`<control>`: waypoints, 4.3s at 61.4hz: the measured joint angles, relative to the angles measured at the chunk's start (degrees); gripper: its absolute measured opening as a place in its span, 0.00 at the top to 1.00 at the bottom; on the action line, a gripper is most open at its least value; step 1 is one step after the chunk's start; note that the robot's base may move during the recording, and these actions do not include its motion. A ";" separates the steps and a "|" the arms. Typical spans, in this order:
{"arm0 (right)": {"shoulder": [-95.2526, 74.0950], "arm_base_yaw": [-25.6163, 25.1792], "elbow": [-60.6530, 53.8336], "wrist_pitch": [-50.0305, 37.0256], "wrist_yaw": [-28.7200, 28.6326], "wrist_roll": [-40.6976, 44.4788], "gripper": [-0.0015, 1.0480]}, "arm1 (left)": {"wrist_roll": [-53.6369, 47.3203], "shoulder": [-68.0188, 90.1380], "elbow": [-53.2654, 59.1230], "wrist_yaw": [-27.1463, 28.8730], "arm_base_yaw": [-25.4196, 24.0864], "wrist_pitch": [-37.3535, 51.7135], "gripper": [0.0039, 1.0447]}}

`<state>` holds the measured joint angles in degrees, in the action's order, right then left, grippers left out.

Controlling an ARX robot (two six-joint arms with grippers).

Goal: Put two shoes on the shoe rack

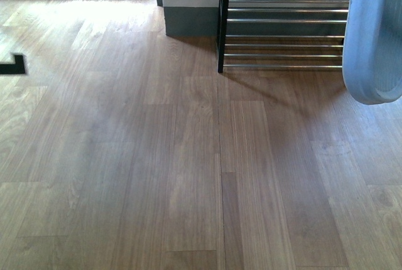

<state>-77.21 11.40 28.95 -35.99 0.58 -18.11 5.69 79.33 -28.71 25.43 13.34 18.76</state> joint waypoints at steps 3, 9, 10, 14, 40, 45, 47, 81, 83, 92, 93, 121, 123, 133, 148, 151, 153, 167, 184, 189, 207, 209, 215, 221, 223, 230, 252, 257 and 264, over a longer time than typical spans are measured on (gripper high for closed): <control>0.00 0.00 0.00 0.00 -0.02 0.00 0.98 | -0.92 -7.69 0.79 2.69 2.19 -4.15 0.98; 0.00 0.00 0.00 0.00 0.00 0.00 0.98 | -1.92 -18.51 1.66 7.69 6.73 -11.02 0.98; 0.00 0.00 0.00 0.00 -0.02 0.00 0.98 | -1.99 -19.69 1.77 8.20 7.30 -11.76 0.98; 0.00 0.00 0.00 0.00 0.02 0.00 0.98 | -2.25 -24.04 2.29 9.35 9.11 -13.77 0.98; 0.00 0.00 0.00 0.00 0.04 0.00 0.98 | -2.89 -25.99 2.78 10.23 9.86 -14.29 0.98; 0.02 0.22 0.00 0.00 -0.26 0.00 0.98 | -2.89 -26.01 2.78 10.38 9.84 -14.29 0.98; 0.02 0.26 0.00 0.00 -0.39 0.00 0.98 | -2.89 -25.99 2.78 10.38 9.84 -14.29 0.98; 0.02 -0.02 0.00 0.00 -0.02 0.00 0.98 | -2.91 -25.99 2.78 10.19 9.86 -14.29 0.98; 0.02 -0.02 0.00 0.00 -0.02 0.00 0.98 | -2.89 -25.99 2.78 10.19 9.86 -14.29 0.98; 0.02 -0.02 0.00 0.00 0.00 0.00 0.98 | -2.91 -25.99 2.78 10.19 9.86 -14.29 0.98; 0.02 -0.02 0.00 0.00 0.00 0.00 0.98 | -2.91 -25.99 2.78 10.19 9.86 -14.29 0.98; 0.02 -0.02 0.00 0.00 0.00 0.00 0.98 | -2.91 -25.99 2.78 10.16 9.86 -14.29 0.98; 0.00 -0.02 0.00 0.00 0.00 0.00 0.98 | -2.91 -25.99 2.78 10.16 9.86 -14.29 0.98; 0.02 -0.02 0.00 0.00 -0.02 0.00 0.98 | -2.91 -25.99 2.78 10.19 9.86 -14.29 0.98; -0.11 -0.02 0.00 0.00 -0.02 0.00 0.98 | -2.91 -25.83 2.78 10.16 9.86 -14.29 0.98; -0.11 -0.02 0.00 0.00 0.00 0.00 0.98 | -2.91 -25.83 2.82 10.16 9.86 -14.29 0.98; -0.11 -0.02 0.00 0.00 0.00 0.00 0.98 | -2.91 -25.83 2.82 10.16 9.86 -14.29 0.98; -0.09 -0.02 -0.13 0.02 -0.07 0.00 0.98 | -2.91 -25.83 2.82 10.16 9.86 -14.29 0.98; -0.09 -0.02 -0.13 0.02 -0.02 0.02 0.98 | -2.91 -25.86 2.86 10.16 9.86 -14.29 0.98; -0.09 -0.02 -0.13 0.00 -0.02 0.00 0.98 | -2.91 -25.86 2.86 10.16 9.86 -14.29 0.98; -0.09 -0.02 -0.13 0.02 -0.02 0.11 0.98 | -2.93 -25.86 2.97 10.16 9.86 -14.29 0.98; -0.09 -0.02 -0.13 0.02 -0.02 0.11 0.98 | -2.93 -25.86 2.95 10.16 9.86 -14.29 0.98; -0.09 -0.02 -0.13 0.02 -0.02 0.13 0.98 | -2.93 -25.86 2.97 10.19 9.86 -14.29 0.98; -0.09 -0.02 -0.13 0.02 -0.04 0.13 0.98 | -2.93 -25.86 2.97 10.19 9.86 -14.29 0.98; -0.09 -0.02 -0.13 0.02 0.00 0.15 0.98 | -2.93 -25.86 2.97 10.19 9.86 -14.29 0.98; -0.09 -0.02 -0.13 0.02 -0.02 0.15 0.98 | -2.93 -25.88 3.04 10.19 9.86 -14.29 0.98; 0.00 -0.09 -0.11 -0.17 -0.90 0.98 0.98 | -2.93 -25.88 3.04 10.19 9.86 -14.29 0.98; -0.26 -0.68 0.85 1.77 -5.99 1.86 0.98 | -2.93 -25.88 3.04 10.19 9.86 -14.29 0.98; -3.87 -0.74 6.43 8.83 -11.52 4.50 0.98 | -2.93 -25.88 3.04 10.19 9.86 -14.29 0.98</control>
<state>-81.08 10.66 35.38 -27.16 -10.94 -13.61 2.76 53.45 -25.67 35.62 23.20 4.47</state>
